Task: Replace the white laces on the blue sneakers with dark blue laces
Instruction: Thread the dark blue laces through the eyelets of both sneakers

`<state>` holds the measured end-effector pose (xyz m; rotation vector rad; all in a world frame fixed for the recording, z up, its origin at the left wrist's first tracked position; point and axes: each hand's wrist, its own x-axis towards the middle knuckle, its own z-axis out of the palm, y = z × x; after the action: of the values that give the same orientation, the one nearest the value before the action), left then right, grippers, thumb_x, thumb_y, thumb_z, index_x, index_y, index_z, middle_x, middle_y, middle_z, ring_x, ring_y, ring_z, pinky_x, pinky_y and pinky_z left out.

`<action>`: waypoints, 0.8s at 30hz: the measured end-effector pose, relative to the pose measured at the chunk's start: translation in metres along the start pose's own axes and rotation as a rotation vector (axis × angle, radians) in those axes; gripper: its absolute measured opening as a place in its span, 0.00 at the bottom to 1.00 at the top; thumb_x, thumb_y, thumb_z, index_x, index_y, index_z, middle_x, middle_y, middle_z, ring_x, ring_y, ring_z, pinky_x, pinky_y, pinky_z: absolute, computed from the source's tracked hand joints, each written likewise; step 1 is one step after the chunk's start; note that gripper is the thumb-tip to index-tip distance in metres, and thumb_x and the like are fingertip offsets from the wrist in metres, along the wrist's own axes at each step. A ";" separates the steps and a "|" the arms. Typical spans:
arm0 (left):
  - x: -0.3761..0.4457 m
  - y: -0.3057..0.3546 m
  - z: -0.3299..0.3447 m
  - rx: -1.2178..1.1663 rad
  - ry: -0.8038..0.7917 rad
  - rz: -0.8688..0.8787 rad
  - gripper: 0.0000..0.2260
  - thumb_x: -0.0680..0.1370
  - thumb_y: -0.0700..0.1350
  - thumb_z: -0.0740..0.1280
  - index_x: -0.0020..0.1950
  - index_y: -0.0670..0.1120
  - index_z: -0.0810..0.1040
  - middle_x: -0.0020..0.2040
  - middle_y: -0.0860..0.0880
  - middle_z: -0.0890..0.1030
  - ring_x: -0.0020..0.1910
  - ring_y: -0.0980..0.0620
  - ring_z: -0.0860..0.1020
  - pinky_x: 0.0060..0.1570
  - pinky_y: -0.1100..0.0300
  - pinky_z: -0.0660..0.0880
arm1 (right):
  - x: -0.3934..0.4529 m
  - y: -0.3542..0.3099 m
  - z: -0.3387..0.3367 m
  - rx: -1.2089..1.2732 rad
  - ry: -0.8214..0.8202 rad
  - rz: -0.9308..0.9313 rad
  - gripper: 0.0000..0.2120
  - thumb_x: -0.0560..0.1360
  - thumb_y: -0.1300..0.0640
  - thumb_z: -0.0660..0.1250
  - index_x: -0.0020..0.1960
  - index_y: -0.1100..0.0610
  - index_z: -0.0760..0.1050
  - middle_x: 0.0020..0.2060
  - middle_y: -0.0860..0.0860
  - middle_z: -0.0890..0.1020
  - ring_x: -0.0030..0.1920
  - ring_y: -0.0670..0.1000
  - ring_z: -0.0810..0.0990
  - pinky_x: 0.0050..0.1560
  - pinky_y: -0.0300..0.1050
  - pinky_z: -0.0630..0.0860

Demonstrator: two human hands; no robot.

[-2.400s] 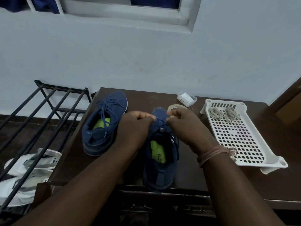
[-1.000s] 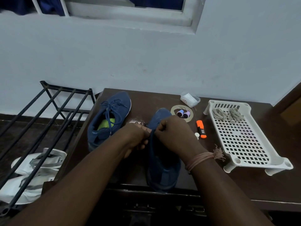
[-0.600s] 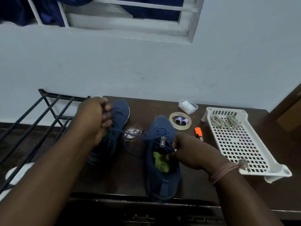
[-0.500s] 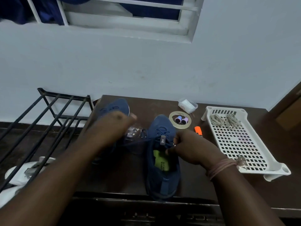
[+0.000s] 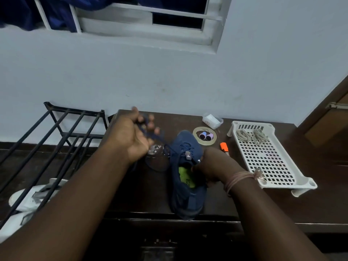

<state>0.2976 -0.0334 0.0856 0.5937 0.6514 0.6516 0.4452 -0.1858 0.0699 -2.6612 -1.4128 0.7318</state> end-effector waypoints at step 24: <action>-0.023 -0.036 0.049 0.683 0.043 0.244 0.11 0.84 0.47 0.62 0.50 0.40 0.78 0.38 0.49 0.83 0.32 0.54 0.78 0.34 0.59 0.76 | -0.019 -0.012 -0.011 0.583 0.216 -0.112 0.10 0.76 0.51 0.71 0.49 0.56 0.75 0.44 0.54 0.80 0.41 0.48 0.77 0.42 0.44 0.76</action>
<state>0.3301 -0.0872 0.1012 1.3107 0.8534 0.6655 0.4312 -0.1922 0.0899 -2.1211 -1.0746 0.6884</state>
